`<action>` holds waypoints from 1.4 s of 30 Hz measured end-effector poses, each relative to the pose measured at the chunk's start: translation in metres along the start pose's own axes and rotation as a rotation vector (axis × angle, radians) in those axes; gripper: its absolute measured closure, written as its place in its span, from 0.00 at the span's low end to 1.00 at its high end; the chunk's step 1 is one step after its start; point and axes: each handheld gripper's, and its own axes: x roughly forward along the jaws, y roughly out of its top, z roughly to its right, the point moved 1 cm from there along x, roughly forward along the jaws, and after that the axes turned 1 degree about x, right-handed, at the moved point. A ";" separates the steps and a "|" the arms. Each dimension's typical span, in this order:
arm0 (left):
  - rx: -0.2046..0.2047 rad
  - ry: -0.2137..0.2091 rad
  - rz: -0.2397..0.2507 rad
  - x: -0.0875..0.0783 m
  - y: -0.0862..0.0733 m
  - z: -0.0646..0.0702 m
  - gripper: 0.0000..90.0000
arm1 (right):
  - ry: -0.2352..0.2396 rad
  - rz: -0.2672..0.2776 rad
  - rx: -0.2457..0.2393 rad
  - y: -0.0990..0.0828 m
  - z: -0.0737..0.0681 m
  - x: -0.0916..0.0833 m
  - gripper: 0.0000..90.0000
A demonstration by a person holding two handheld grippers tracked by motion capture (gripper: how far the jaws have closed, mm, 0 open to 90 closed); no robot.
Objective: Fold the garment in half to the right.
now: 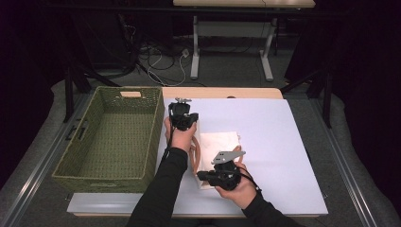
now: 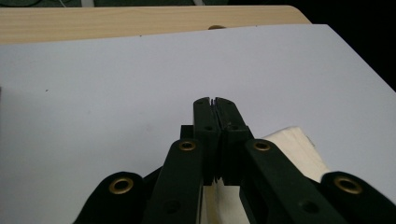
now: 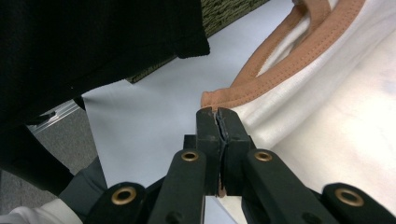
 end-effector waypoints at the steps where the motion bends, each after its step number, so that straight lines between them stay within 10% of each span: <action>1: 0.005 0.000 0.001 0.000 0.001 0.001 0.98 | -0.002 0.004 0.004 0.000 0.001 -0.002 0.98; 42: 0.040 -0.073 -0.036 0.047 0.003 0.041 0.98 | -0.076 -0.012 0.092 -0.028 0.032 -0.044 0.98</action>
